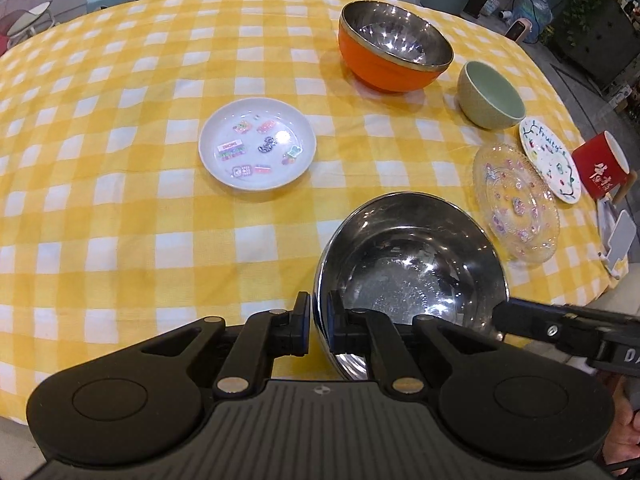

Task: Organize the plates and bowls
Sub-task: 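Lift the blue steel bowl with both tools and carry it across the table, then lower the blue bowl onto the cloth and open both tools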

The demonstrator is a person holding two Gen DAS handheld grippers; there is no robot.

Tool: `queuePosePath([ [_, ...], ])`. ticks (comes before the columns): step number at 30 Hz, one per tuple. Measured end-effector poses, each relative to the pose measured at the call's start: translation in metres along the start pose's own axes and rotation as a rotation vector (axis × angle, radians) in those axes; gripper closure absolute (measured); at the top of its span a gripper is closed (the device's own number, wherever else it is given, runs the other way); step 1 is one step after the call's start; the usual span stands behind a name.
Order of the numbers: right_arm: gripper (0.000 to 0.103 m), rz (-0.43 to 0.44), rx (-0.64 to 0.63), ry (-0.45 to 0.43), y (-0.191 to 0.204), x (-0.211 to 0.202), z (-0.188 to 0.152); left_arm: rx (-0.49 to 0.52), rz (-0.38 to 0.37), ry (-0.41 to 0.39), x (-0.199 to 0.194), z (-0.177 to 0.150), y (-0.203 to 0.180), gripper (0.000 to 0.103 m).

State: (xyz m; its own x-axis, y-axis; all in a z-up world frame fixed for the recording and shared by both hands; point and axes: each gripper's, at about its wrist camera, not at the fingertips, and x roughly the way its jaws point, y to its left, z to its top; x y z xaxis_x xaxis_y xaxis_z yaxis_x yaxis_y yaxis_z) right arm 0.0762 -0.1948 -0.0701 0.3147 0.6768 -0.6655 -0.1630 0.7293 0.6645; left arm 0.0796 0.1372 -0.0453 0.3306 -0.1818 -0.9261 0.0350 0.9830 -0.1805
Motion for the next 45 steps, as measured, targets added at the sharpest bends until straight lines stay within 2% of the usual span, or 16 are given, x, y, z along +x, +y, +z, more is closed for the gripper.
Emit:
queuePosePath([
  [3,0.05,-0.006,-0.059,-0.035,0.005,-0.005,0.001,0.012,0.014,-0.014,-0.001,0.0,-0.002,0.093],
  [5,0.042,-0.013,-0.115,-0.062,0.011,-0.009,0.001,0.008,0.016,-0.024,-0.003,0.001,-0.001,0.093],
  [7,0.025,-0.011,-0.145,-0.096,0.014,-0.014,0.002,0.007,0.016,-0.032,-0.003,0.001,0.001,0.092],
  [10,0.018,-0.009,-0.149,-0.191,0.014,-0.024,0.002,0.011,0.02,-0.052,-0.005,0.0,0.002,0.088],
  [12,0.004,-0.033,-0.199,-0.246,0.018,-0.029,0.003,0.01,0.033,-0.077,-0.007,0.0,0.003,0.077],
  [13,0.003,-0.039,-0.221,-0.276,0.019,-0.032,0.003,0.009,0.039,-0.096,-0.009,0.0,0.004,0.074],
  [15,0.003,-0.048,-0.264,-0.358,0.021,-0.039,0.001,0.017,0.051,-0.139,-0.015,0.001,0.002,0.048],
  [17,0.003,-0.059,-0.289,-0.4,0.02,-0.043,0.002,0.045,0.049,-0.205,-0.023,-0.001,-0.001,0.034],
  [19,0.003,-0.086,-0.293,-0.419,0.02,-0.042,0.004,0.059,0.027,-0.248,-0.03,-0.001,-0.004,0.03],
  [21,0.003,-0.122,-0.291,-0.442,0.019,-0.04,0.006,0.072,0.017,-0.289,-0.034,-0.002,-0.008,0.02],
  [28,0.003,-0.237,-0.366,-0.547,0.022,-0.041,0.004,0.189,0.132,-0.49,-0.045,-0.011,-0.027,0.015],
  [30,0.003,-0.259,-0.395,-0.559,0.027,-0.042,0.003,0.198,0.14,-0.505,-0.045,-0.012,-0.03,0.014],
  [35,0.003,-0.306,-0.494,-0.617,0.039,-0.042,-0.003,0.172,0.087,-0.519,-0.045,-0.008,-0.036,0.014],
  [40,0.003,-0.285,-0.414,-0.562,0.029,-0.042,0.007,0.151,0.14,-0.644,-0.053,-0.008,-0.049,0.014],
  [43,0.003,-0.277,-0.354,-0.507,0.023,-0.045,0.017,0.164,0.17,-0.672,-0.057,-0.009,-0.056,0.014],
  [45,0.003,-0.287,-0.328,-0.531,0.021,-0.05,0.02,0.162,0.178,-0.678,-0.057,-0.008,-0.058,0.014],
])
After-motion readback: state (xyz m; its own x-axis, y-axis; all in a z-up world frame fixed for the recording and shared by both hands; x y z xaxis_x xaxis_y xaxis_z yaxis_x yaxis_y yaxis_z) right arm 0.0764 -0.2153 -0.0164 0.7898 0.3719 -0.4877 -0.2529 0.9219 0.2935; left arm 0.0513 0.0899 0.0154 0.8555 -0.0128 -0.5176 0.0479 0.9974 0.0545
